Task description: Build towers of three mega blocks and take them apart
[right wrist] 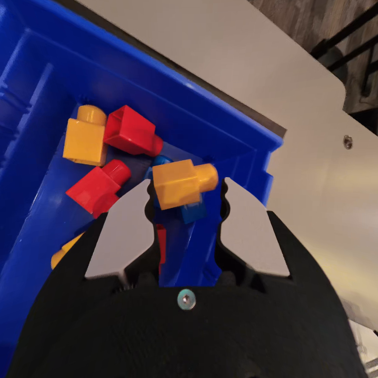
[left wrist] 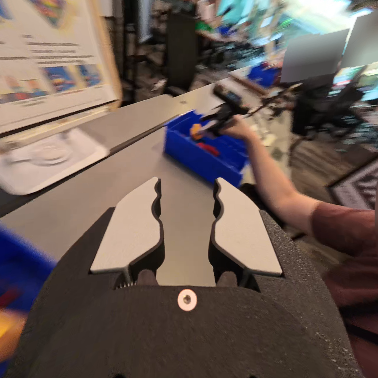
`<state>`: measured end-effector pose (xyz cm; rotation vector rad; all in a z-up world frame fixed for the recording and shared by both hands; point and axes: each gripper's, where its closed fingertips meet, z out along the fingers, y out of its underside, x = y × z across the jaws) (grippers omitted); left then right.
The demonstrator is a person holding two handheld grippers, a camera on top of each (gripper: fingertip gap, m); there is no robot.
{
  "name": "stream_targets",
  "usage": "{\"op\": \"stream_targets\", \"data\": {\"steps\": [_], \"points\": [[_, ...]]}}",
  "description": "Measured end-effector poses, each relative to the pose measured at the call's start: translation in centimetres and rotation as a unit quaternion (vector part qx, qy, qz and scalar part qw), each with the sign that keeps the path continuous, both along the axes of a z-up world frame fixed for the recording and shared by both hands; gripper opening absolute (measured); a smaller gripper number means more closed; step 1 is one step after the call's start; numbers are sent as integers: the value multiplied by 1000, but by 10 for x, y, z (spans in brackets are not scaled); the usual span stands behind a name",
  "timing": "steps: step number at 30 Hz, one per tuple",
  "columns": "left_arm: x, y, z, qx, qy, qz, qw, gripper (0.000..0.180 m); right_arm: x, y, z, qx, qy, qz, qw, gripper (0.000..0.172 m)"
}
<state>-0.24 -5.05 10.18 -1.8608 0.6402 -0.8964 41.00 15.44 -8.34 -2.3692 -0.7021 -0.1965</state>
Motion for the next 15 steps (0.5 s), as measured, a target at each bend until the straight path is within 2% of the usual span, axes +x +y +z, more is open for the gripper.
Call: {"op": "stream_targets", "data": {"steps": [2, 5, 10, 15], "points": [[-40, 11, -7, 9, 72, 98, 993, 49, -2, 2, 16, 32, 21, -3, 999, 65], [-102, 6, -14, -9, 140, 211, 967, 50, -12, 0, 43, 71, 75, 6, 995, 64], [-159, -21, -39, -87, 178, 277, 940, 55, -24, -5, 58, 86, 67, 24, 994, 65], [-174, -9, -73, -156, 219, 313, 911, 59, -32, -6, 51, 76, 45, 38, 995, 66]]}}
